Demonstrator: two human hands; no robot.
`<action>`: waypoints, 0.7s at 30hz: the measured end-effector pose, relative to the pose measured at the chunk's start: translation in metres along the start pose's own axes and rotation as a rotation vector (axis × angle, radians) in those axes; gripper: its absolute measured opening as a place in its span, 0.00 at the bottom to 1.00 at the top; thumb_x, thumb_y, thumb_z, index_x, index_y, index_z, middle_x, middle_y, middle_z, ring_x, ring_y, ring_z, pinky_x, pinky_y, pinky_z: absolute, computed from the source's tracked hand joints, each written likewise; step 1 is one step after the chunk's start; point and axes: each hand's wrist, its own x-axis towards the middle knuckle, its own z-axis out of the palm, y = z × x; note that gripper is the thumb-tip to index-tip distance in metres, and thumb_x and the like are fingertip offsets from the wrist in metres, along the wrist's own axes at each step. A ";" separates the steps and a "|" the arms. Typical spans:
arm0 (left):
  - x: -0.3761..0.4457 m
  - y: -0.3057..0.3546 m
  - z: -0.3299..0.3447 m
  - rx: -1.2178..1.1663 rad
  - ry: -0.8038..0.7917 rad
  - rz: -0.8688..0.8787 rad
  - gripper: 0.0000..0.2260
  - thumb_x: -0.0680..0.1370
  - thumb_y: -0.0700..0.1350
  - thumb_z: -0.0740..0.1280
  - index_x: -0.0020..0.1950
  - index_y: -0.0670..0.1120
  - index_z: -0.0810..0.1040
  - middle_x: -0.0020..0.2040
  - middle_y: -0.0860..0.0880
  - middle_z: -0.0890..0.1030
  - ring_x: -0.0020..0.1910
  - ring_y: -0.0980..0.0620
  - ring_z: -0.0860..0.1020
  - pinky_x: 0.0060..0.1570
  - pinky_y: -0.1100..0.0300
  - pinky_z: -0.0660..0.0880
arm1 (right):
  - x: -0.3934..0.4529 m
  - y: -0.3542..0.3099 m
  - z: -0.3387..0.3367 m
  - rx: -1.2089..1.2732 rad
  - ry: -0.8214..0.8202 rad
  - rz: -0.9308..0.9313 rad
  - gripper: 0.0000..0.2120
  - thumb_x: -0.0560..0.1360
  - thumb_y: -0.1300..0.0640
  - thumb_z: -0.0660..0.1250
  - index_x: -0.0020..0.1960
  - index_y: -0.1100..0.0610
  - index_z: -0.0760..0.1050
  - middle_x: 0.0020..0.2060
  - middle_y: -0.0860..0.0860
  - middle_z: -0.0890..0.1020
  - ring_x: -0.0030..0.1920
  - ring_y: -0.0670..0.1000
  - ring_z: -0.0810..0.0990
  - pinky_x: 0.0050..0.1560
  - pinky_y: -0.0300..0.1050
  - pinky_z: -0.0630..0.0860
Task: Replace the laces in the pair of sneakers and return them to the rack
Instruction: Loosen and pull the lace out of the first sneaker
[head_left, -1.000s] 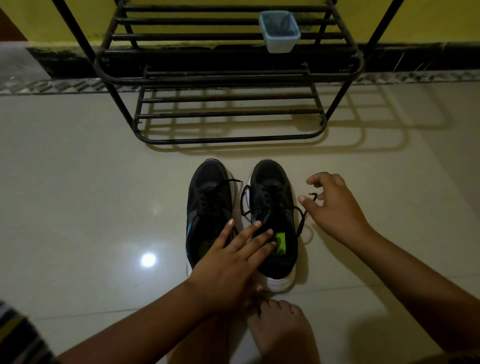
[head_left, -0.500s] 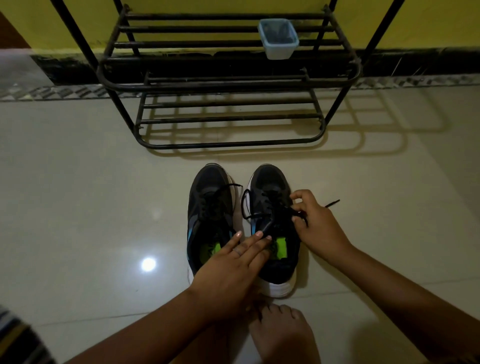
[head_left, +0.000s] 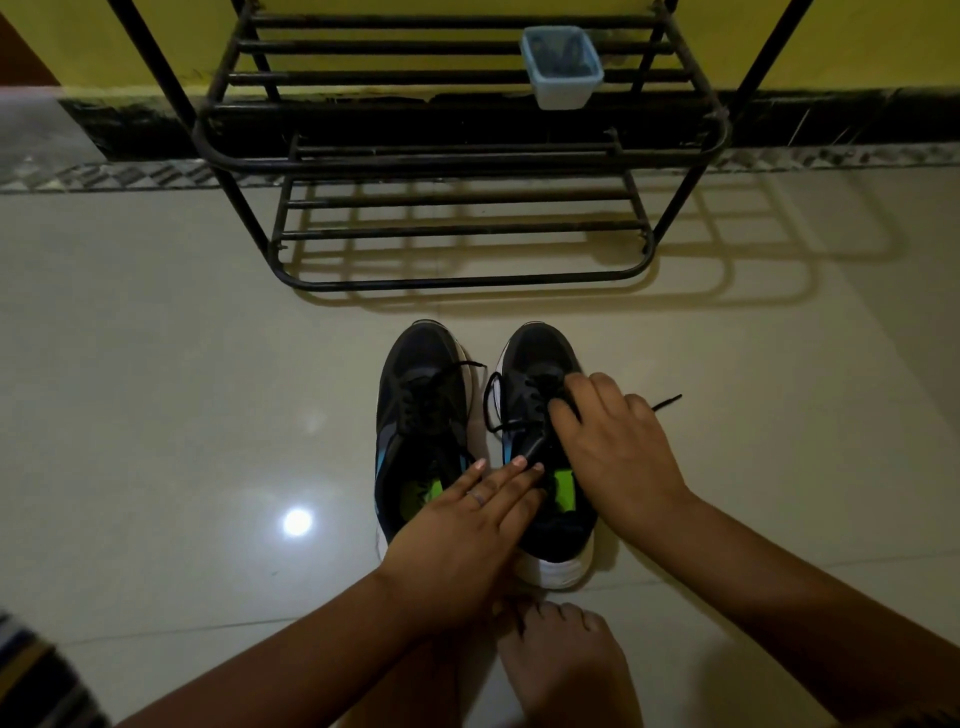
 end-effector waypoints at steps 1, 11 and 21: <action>0.000 0.000 0.001 0.001 0.002 0.002 0.27 0.71 0.53 0.58 0.68 0.45 0.71 0.69 0.46 0.72 0.69 0.49 0.69 0.67 0.50 0.61 | 0.001 0.000 -0.001 0.000 -0.004 0.004 0.16 0.60 0.61 0.74 0.47 0.60 0.78 0.52 0.60 0.78 0.51 0.59 0.75 0.38 0.50 0.74; 0.001 0.000 0.001 -0.062 0.004 -0.007 0.25 0.72 0.48 0.53 0.68 0.46 0.72 0.69 0.46 0.72 0.68 0.50 0.70 0.66 0.51 0.65 | 0.004 0.004 -0.005 0.320 -0.142 0.064 0.11 0.69 0.64 0.69 0.52 0.57 0.76 0.55 0.53 0.69 0.59 0.54 0.67 0.51 0.43 0.69; 0.005 -0.001 0.003 -0.076 0.020 0.001 0.24 0.74 0.47 0.52 0.69 0.46 0.71 0.68 0.47 0.74 0.66 0.51 0.73 0.64 0.53 0.66 | 0.020 0.015 -0.047 1.252 -0.245 0.282 0.11 0.67 0.61 0.75 0.41 0.47 0.78 0.49 0.51 0.74 0.52 0.47 0.74 0.52 0.32 0.71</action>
